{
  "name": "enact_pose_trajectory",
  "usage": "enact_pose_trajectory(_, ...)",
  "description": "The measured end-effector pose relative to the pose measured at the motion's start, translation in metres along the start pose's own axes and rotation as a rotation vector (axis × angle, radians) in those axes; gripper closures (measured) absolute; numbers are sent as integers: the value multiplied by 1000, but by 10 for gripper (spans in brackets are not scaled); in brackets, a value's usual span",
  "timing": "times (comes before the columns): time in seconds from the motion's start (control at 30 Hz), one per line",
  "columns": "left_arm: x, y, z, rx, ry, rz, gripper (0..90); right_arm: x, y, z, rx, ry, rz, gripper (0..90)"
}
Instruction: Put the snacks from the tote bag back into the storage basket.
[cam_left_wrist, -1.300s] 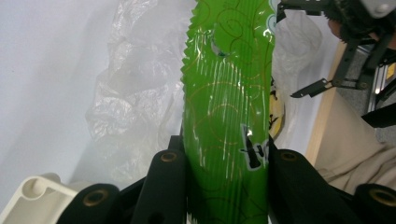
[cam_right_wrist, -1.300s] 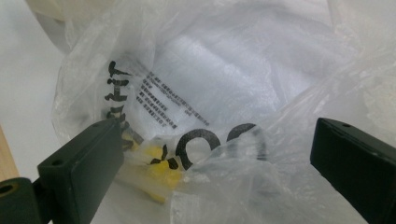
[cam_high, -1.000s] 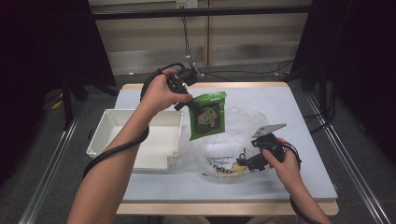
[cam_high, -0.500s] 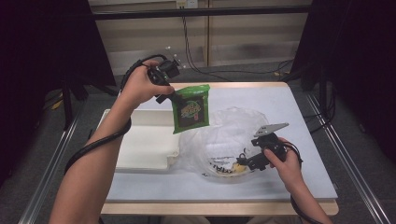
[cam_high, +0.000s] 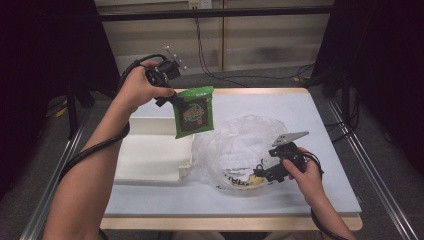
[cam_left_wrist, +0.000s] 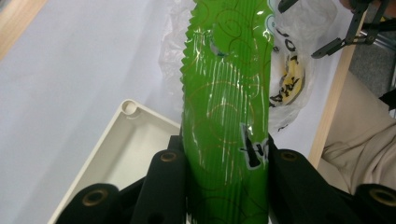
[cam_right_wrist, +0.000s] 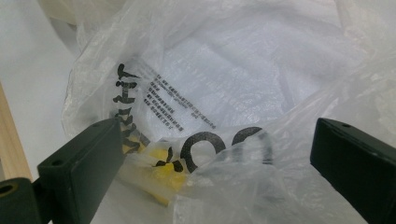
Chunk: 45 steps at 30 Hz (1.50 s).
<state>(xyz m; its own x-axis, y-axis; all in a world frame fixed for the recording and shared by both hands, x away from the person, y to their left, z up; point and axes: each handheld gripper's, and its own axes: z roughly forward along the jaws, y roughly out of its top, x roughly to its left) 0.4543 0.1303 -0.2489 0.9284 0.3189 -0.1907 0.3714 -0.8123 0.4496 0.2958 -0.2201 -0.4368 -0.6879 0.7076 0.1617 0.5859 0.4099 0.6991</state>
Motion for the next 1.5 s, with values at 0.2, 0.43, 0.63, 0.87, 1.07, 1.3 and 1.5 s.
enact_pose_trajectory(0.2,8,-7,-4,-5,2,-14,744,1,2,0,-7,8,-4,25)
enact_pose_trajectory(0.43,18,-15,-10,12,11,23,744,1,2,3,-5,16,-5,25)
enact_pose_trajectory(0.63,23,-24,-13,12,20,12,745,2,3,4,-6,20,-10,25)
enact_pose_trajectory(0.87,32,-37,-10,-7,26,-31,744,2,2,5,0,23,-2,24)
enact_pose_trajectory(1.07,39,-47,-9,15,29,-25,744,2,1,6,5,20,3,24)
enact_pose_trajectory(1.3,45,-52,-1,15,26,-40,744,3,1,8,10,26,-2,24)
enact_pose_trajectory(1.5,53,-55,12,41,16,-29,744,4,1,10,9,34,-11,24)
